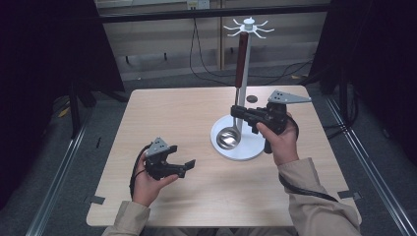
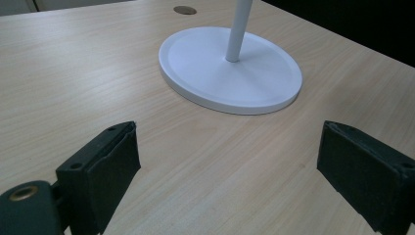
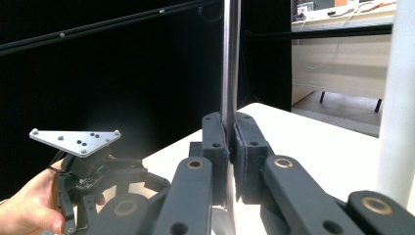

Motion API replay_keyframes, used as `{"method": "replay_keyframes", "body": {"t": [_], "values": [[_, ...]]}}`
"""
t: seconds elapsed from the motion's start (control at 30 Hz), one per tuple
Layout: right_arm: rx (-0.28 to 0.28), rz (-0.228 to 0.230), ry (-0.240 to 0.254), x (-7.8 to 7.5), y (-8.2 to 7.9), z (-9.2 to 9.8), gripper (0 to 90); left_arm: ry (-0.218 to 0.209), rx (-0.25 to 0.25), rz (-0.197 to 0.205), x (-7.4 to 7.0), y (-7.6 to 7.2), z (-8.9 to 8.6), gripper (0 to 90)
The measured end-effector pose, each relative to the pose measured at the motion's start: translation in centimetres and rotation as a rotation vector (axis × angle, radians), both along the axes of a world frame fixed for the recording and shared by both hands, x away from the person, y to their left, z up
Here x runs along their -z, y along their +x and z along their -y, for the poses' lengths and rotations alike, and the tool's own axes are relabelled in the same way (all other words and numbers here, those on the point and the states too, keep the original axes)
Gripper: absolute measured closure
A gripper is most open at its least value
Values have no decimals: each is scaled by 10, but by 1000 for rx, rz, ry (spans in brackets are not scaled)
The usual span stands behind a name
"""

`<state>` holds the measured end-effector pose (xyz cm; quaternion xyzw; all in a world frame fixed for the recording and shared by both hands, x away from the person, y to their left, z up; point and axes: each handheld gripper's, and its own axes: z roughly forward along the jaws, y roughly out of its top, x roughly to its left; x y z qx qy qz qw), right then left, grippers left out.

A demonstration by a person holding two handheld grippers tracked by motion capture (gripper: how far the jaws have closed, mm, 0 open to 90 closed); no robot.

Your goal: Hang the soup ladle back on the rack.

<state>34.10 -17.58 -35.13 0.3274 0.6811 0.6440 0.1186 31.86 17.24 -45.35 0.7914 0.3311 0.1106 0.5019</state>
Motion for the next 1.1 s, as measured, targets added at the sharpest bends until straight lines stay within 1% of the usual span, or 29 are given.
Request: {"method": "replay_keyframes", "body": {"t": [0.1, 0.2, 0.3, 0.37, 0.47, 0.53, 0.6, 0.63, 0.7, 0.73, 0.77, 0.8, 0.87, 0.93, 1.0, 1.03, 1.1], "values": [[-2, -9, 19, 1, 3, 1, 856, 1, 1, 3, 0, 0, 0, 85], [-4, -13, 20, 3, 4, 1, 856, 4, -4, 1, 0, 0, -1, 85], [-8, -14, 35, 4, 6, 2, 854, 3, -2, 0, 1, 1, -1, 85], [3, -12, 40, 6, 7, 4, 848, 5, -3, 0, 0, 0, -2, 85], [14, -18, 64, 10, 7, 7, 840, 4, -3, 2, 1, 0, -2, 86], [35, -15, 60, 11, 7, 9, 836, 5, -4, 2, 1, 0, -2, 86], [48, -16, 70, 12, 6, 10, 836, 9, -11, 1, 0, 0, -3, 86], [50, -6, 71, 12, 7, 11, 838, 10, -11, 2, 0, 0, -3, 86], [49, -8, 75, 12, 7, 12, 840, 11, -9, 1, 0, 0, -3, 86], [49, -15, 108, 14, 7, 12, 839, 11, -9, 3, 0, 0, -3, 87], [58, -16, 121, 15, 8, 13, 837, 13, -12, 3, 0, 0, -3, 87], [65, -20, 119, 15, 8, 14, 833, 7, -7, 2, 1, 0, -3, 87], [73, -20, 106, 17, 9, 14, 827, 12, -7, 4, 1, 0, -3, 87], [75, -19, 111, 17, 9, 14, 826, 12, -6, 4, 1, 0, -3, 88], [65, -21, 123, 18, 9, 12, 824, 11, -9, 4, 1, 0, -3, 88], [67, -17, 121, 19, 9, 11, 817, 11, -10, 3, 1, 0, -3, 88], [60, -12, 132, 18, 9, 9, 789, 8, -11, 2, 1, 0, -3, 88]]}}
